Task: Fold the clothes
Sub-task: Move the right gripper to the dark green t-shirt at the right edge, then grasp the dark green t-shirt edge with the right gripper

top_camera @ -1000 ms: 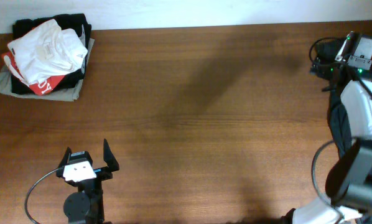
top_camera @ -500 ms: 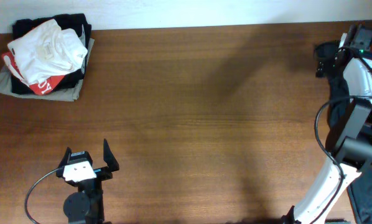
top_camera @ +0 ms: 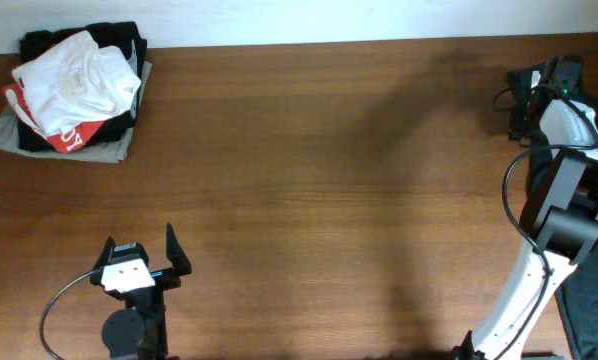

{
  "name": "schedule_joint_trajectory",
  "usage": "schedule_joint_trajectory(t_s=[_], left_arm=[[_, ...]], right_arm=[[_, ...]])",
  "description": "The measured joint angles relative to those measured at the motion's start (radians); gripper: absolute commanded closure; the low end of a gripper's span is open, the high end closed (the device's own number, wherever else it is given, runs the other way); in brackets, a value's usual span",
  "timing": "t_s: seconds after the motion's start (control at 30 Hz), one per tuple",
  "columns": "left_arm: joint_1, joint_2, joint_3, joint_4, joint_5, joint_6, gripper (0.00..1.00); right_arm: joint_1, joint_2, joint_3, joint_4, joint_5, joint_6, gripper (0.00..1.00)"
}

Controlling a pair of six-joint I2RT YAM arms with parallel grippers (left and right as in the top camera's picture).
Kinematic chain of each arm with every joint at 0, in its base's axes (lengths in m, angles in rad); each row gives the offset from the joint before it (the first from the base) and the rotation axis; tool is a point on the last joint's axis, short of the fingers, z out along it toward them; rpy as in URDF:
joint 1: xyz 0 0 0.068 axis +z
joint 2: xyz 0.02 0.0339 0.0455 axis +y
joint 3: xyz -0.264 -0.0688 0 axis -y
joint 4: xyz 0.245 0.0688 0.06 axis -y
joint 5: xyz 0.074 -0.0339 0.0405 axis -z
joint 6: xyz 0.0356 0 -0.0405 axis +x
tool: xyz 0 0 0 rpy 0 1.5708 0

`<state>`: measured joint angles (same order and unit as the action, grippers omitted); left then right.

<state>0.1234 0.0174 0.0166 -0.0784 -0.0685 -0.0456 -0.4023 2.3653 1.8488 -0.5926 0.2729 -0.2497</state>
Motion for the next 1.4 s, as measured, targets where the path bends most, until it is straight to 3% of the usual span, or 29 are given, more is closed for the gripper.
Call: schedule_joint_trajectory(t_s=[0.13, 0.3, 0.5, 0.63, 0.87, 1.03, 1.13, 1.3, 1.37, 1.4], left_arm=[[0.000, 0.000, 0.000, 0.000, 0.000, 0.000, 0.01], [0.000, 0.000, 0.000, 0.000, 0.000, 0.000, 0.01], [0.000, 0.000, 0.000, 0.000, 0.000, 0.000, 0.01], [0.000, 0.000, 0.000, 0.000, 0.000, 0.000, 0.01], [0.000, 0.000, 0.000, 0.000, 0.000, 0.000, 0.01], [0.000, 0.000, 0.000, 0.000, 0.000, 0.000, 0.01], [0.000, 0.000, 0.000, 0.000, 0.000, 0.000, 0.01], [0.000, 0.000, 0.000, 0.000, 0.000, 0.000, 0.01], [0.000, 0.000, 0.000, 0.000, 0.000, 0.000, 0.01], [0.000, 0.000, 0.000, 0.000, 0.000, 0.000, 0.01]], right_arm=[[0.000, 0.003, 0.001, 0.007, 0.000, -0.002, 0.47], [-0.004, 0.009, 0.002, 0.014, 0.000, -0.009, 0.51], [-0.032, 0.026, 0.017, 0.013, 0.000, -0.011, 0.75], [-0.036, 0.030, 0.019, 0.011, 0.002, -0.008, 0.83], [-0.036, 0.030, 0.019, 0.010, 0.004, 0.022, 0.82], [-0.036, 0.030, 0.022, 0.001, 0.004, 0.041, 0.72], [-0.037, 0.030, 0.025, -0.005, 0.004, 0.044, 0.79], [-0.037, 0.030, 0.025, -0.009, 0.003, 0.048, 0.78], [-0.037, 0.030, 0.025, -0.009, 0.003, 0.049, 0.63], [-0.037, 0.030, 0.025, -0.009, 0.006, 0.046, 0.63]])
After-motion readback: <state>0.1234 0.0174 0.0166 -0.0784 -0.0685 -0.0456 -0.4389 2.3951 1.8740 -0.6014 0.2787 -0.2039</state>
